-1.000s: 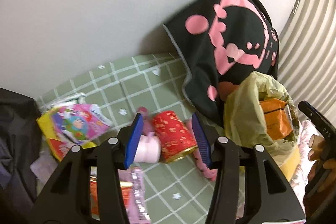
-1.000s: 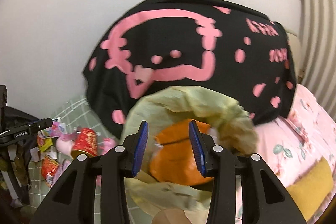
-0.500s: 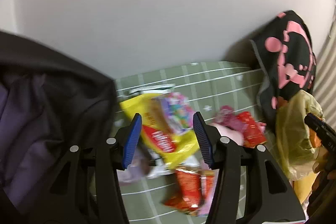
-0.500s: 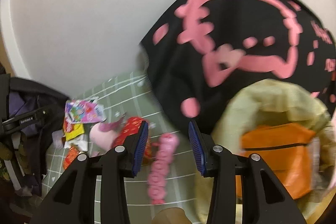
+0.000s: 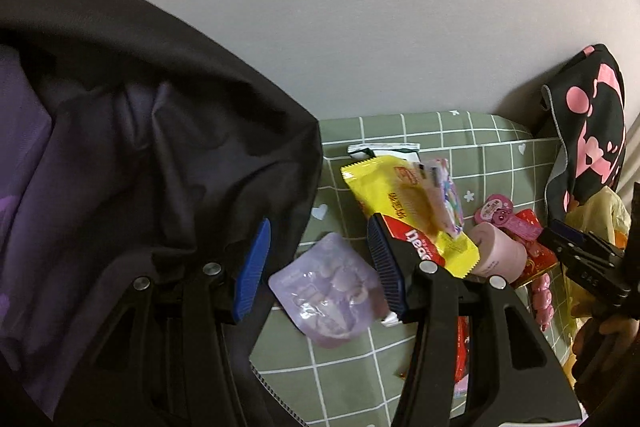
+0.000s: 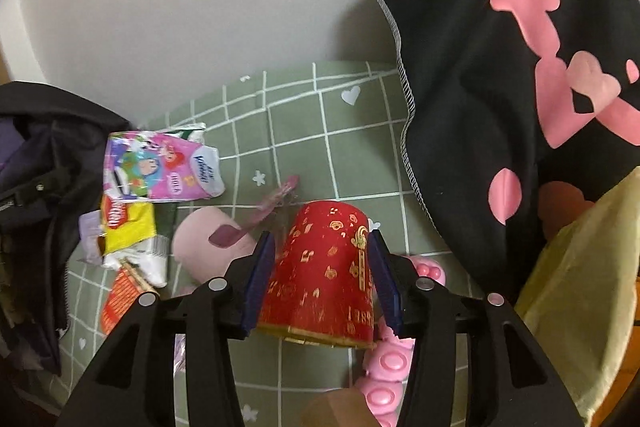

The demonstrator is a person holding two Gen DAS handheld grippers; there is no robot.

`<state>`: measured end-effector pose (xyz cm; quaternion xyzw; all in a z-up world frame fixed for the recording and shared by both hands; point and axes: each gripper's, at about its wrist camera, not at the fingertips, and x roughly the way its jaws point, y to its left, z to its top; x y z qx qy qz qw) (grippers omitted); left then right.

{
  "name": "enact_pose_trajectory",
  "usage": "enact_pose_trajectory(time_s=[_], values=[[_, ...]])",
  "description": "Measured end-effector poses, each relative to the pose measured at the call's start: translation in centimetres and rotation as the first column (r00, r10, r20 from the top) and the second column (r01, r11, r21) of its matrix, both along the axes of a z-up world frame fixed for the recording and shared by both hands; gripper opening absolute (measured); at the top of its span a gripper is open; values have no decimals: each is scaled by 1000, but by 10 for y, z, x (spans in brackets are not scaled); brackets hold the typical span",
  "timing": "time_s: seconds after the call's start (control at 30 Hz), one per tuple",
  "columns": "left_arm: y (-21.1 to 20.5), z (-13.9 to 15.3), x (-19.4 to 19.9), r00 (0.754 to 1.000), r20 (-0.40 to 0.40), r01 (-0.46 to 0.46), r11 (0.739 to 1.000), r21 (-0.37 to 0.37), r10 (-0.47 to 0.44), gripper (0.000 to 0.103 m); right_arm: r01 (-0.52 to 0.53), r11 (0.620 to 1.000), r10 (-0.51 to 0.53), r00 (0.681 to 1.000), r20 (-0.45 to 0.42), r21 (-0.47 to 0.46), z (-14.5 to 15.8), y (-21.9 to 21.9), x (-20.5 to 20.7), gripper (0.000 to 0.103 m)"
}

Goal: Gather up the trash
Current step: 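Grasp the red paper cup with the right tool while the left tool reaches toward the yellow snack bag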

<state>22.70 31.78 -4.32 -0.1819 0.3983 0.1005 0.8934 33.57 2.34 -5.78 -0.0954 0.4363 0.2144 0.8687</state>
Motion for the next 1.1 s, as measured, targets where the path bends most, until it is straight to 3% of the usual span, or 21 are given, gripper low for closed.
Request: enact_pose_trajectory(time_s=[0.33,0.4,0.57,0.83,1.0,1.1], values=[[0,-9,7,999,-4,51,997,-59,-51,49,49,999,-49,999,-13,-20,-13,1,1,48],[0,-9,9,998,-3,61,996,-61,-61,49,55,998,-55,998,-15,-28,-15,0,-2,53],[6,-10,7,999,2,48,996,-81,-48,49,49,993,-59,995,-85,-110,-39,-1,-1,56],[15,-13,5,998,10,64,990,-122,-64,50,45,999,-45,999,21,2,-11,-29,-8,50],[-6,-26,15,977,-57,198,972,-126,-206,51,78,994,-80,997,11,82,2,-50,-9,49],[-21,-32,17,965,-114,228,971,-65,-234,51,121,984,-120,993,-13,127,10,-69,-12,49]])
